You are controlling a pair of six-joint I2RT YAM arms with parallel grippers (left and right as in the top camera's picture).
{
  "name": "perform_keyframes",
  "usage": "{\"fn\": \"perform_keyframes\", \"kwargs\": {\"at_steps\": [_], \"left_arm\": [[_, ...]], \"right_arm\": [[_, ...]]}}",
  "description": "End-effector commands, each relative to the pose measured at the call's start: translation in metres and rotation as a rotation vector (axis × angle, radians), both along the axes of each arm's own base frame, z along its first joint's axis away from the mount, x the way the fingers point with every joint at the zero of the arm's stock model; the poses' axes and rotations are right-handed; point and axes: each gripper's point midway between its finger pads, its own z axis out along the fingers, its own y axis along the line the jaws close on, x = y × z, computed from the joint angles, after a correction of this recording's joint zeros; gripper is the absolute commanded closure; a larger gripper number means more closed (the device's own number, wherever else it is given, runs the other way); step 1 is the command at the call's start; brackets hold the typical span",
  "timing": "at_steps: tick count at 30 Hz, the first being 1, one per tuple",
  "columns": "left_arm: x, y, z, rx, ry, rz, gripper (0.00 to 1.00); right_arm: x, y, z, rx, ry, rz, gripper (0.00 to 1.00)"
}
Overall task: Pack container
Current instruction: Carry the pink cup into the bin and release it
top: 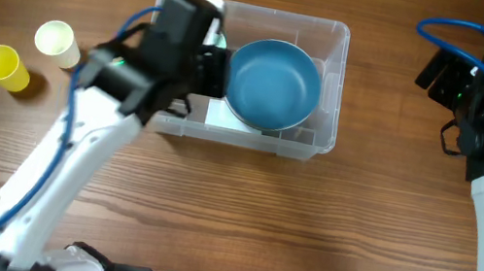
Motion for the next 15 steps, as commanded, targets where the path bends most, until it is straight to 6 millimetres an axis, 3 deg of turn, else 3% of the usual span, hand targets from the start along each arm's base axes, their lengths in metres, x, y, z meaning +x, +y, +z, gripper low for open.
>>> {"fn": "perform_keyframes", "kwargs": {"at_steps": [1,10,15], "left_arm": [[0.01,0.0,-0.037,0.086,0.079,0.048,0.96],[0.013,0.011,-0.103,0.171,0.27,0.135,0.96],[0.02,0.013,-0.121,0.186,0.3,0.146,0.96]], "right_arm": [[0.002,-0.004,0.003,-0.02,-0.002,-0.01,0.01],[0.002,-0.004,0.003,-0.021,-0.002,-0.01,0.0],[0.002,-0.004,0.003,-0.02,-0.002,-0.01,0.0]]}}
